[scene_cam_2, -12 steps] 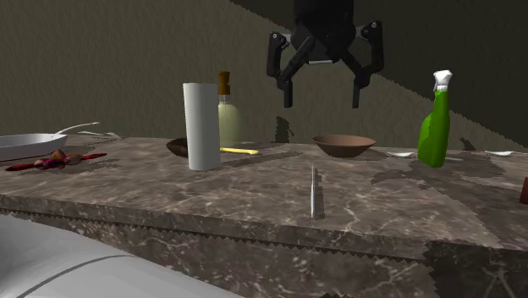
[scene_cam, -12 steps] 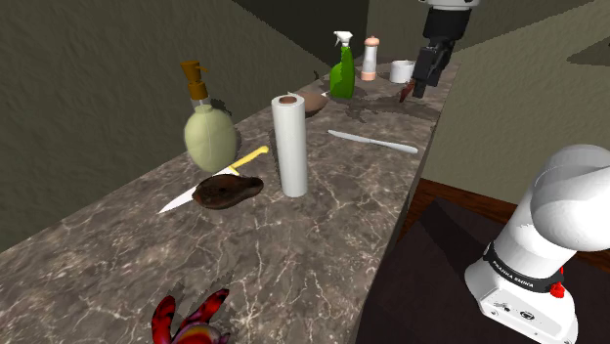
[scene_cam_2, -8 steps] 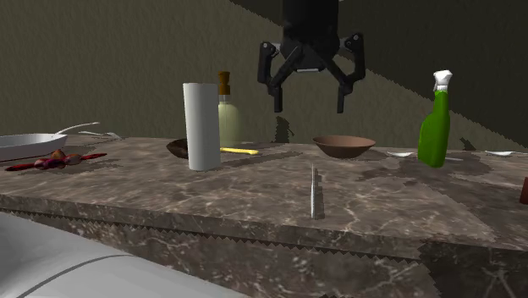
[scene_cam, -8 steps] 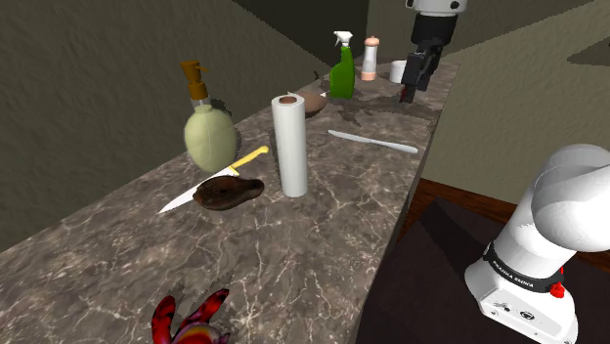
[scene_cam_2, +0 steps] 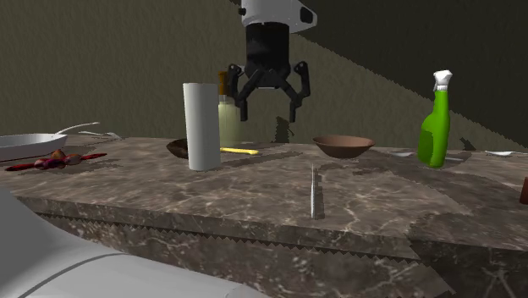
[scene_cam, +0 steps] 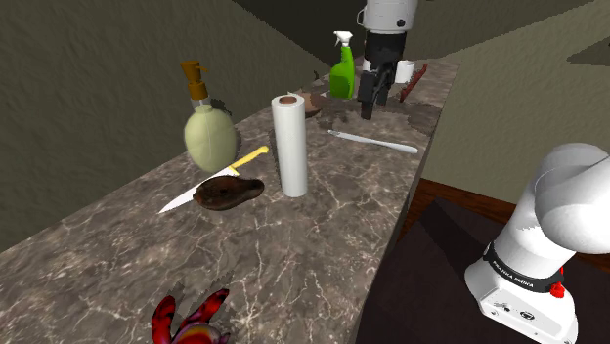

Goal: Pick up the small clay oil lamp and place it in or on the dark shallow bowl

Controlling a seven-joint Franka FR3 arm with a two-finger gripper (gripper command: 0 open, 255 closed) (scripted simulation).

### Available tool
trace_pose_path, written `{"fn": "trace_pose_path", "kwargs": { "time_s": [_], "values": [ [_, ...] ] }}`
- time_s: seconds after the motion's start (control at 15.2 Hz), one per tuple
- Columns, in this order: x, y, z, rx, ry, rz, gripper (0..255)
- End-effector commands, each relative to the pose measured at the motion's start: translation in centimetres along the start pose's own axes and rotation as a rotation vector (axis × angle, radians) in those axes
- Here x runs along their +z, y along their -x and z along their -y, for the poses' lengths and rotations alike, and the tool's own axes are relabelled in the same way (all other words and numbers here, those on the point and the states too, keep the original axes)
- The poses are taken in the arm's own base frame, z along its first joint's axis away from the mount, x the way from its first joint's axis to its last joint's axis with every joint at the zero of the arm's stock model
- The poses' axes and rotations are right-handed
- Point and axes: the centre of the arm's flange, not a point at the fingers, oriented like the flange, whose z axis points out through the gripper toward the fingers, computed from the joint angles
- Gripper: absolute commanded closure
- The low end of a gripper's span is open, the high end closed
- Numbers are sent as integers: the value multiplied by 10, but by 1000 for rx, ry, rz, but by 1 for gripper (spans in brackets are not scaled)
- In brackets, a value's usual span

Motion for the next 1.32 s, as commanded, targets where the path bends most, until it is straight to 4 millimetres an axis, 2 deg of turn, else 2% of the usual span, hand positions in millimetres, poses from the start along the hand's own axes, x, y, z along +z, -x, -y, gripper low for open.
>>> {"fn": "trace_pose_path", "kwargs": {
  "time_s": [0.0, 0.66, 1.25],
  "values": [
    [7, -16, 20, -24, -5, 5, 0],
    [40, -87, 126, -142, -26, 34, 0],
    [69, -139, 229, -248, -45, 60, 0]
  ]
}}
